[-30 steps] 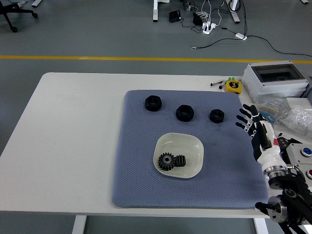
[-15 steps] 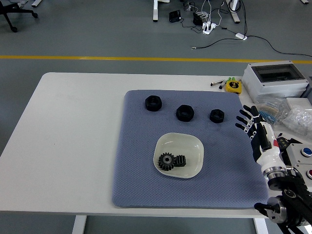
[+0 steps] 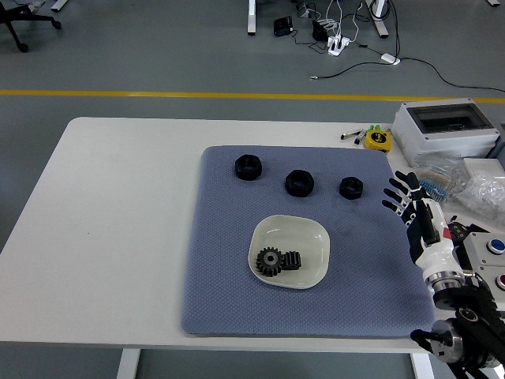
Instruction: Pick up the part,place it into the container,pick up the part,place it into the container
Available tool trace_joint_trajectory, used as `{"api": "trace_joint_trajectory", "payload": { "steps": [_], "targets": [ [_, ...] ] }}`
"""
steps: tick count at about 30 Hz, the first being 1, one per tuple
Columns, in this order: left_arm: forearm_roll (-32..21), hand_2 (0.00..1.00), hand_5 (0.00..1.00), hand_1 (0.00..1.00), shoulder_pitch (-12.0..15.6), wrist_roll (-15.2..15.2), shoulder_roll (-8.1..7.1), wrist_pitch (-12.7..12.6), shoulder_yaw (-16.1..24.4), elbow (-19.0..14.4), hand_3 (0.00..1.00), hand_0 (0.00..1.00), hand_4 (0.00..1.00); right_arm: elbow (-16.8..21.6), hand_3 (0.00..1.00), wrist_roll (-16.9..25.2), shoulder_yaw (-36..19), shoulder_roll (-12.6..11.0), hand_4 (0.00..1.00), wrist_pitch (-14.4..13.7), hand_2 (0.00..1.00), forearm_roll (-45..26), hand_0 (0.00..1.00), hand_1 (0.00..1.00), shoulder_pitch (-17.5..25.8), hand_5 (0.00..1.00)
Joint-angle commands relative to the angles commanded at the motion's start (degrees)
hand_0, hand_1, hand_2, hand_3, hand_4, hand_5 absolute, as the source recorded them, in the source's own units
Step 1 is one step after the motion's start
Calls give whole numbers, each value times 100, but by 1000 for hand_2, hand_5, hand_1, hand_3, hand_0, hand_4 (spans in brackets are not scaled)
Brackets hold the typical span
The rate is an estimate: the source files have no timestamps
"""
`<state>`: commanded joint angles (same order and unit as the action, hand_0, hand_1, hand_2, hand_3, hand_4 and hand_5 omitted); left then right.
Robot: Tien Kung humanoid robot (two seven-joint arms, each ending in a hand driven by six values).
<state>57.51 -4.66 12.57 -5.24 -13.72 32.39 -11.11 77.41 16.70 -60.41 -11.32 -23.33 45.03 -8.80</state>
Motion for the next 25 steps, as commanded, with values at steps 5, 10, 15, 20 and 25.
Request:
{"api": "trace_joint_trajectory", "payload": {
  "steps": [5, 10, 15, 20, 25],
  "targets": [
    [-23, 559, 604, 534, -4, -4, 2, -8, -17, 0, 560, 662, 625, -2, 809, 4, 0, -3, 998, -1, 805, -4, 751, 768, -1, 881],
    [-37, 560, 603, 534, -8, -8, 1, -9, -27, -1, 560, 662, 624, -9, 807, 4, -3, -2, 998, 0, 806, -6, 751, 765, -1, 876],
    [-42, 560, 602, 535, -8, -10, 5, -8, -31, -2, 560, 661, 624, -20, 805, 0, 2, -1, 998, 1, 805, -5, 750, 764, -1, 868],
    [-48, 560, 602, 534, -8, -14, 7, -7, -37, -2, 560, 662, 624, -23, 802, -2, 7, -1, 998, 3, 802, -3, 747, 763, 8, 862],
    [-58, 560, 602, 534, -13, -19, 7, -8, -47, -2, 560, 662, 624, -18, 802, 2, -5, -6, 998, 1, 802, -1, 747, 763, 13, 862]
  ]
}}
